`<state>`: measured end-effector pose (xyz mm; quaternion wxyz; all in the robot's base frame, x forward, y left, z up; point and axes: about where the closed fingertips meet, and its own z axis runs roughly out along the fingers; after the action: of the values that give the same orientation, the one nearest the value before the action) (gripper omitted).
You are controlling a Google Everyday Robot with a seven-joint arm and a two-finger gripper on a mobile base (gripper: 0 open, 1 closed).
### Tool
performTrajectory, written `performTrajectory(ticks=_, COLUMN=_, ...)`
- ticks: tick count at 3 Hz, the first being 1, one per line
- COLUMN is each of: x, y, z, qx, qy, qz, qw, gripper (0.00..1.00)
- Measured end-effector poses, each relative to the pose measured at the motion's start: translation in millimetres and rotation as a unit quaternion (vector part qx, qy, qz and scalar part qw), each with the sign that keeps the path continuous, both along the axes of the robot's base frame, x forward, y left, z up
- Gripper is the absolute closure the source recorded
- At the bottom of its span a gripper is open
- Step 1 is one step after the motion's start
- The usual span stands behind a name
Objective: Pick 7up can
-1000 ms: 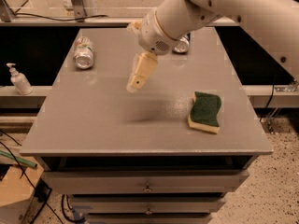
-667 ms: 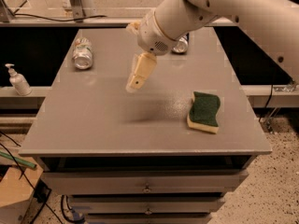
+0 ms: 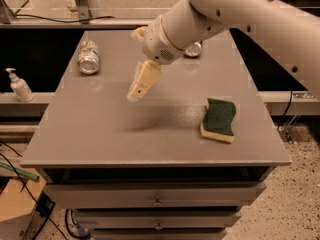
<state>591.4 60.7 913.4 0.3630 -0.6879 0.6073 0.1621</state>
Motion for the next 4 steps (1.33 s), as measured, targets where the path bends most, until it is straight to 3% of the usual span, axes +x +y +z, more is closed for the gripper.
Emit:
performTrajectory(ticks=1, x=10.3, y=37.3, z=-9.2, qx=0.058, qy=0.013, qz=0.000, qw=0.9982, gripper=0.00)
performTrajectory(ticks=2, x=22.7, y=67.4, z=-22.5, qx=0.119, qy=0.042, qz=-0.014, qw=0.9919, gripper=0.00)
performTrajectory(ticks=3, x=35.4, y=96.8, z=-29.5, qx=0.170, qy=0.065, qz=-0.022, qw=0.9830, gripper=0.00)
performTrajectory(ticks=4, x=53.5, y=113.5, z=-35.6, qx=0.222, qy=0.081, qz=-0.044, qw=0.9706, gripper=0.00)
